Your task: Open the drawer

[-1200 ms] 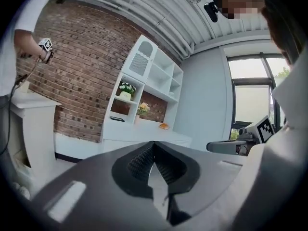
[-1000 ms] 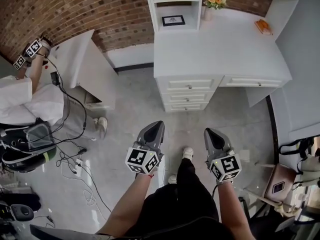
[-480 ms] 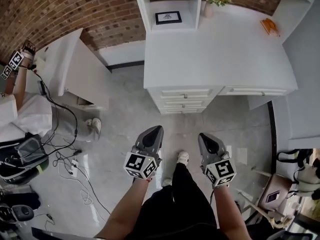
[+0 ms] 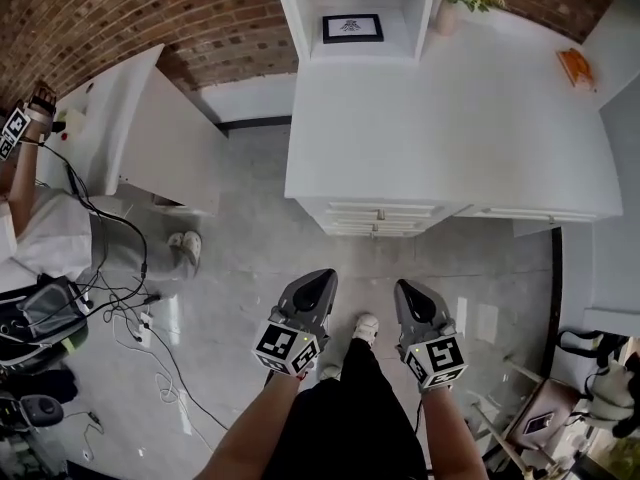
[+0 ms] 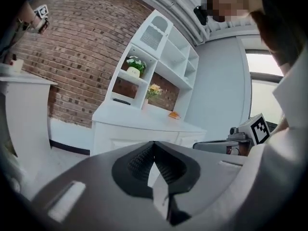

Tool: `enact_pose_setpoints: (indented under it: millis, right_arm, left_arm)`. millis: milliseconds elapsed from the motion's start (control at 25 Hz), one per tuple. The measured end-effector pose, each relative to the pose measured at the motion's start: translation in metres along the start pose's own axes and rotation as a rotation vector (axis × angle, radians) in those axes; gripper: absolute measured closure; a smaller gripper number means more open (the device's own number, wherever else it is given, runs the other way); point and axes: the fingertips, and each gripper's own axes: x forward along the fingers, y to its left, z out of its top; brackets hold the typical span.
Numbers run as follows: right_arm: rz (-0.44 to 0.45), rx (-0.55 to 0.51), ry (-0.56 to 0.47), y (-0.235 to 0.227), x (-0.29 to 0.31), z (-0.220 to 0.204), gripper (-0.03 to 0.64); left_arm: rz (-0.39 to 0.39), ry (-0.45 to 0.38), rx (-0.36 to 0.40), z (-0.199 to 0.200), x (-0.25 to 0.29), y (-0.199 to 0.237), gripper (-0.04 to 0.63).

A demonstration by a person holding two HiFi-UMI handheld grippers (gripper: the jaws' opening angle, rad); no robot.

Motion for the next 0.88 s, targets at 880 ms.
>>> enact_pose_setpoints:
  millis: [880]
  right_arm:
    - [-0.096,0.041,0.015,-0.063,0.12,-0.067,0.604]
  left_arm:
    - [-0.053,-0.004,-0.039,-0.1,0.092,0.037,0.592]
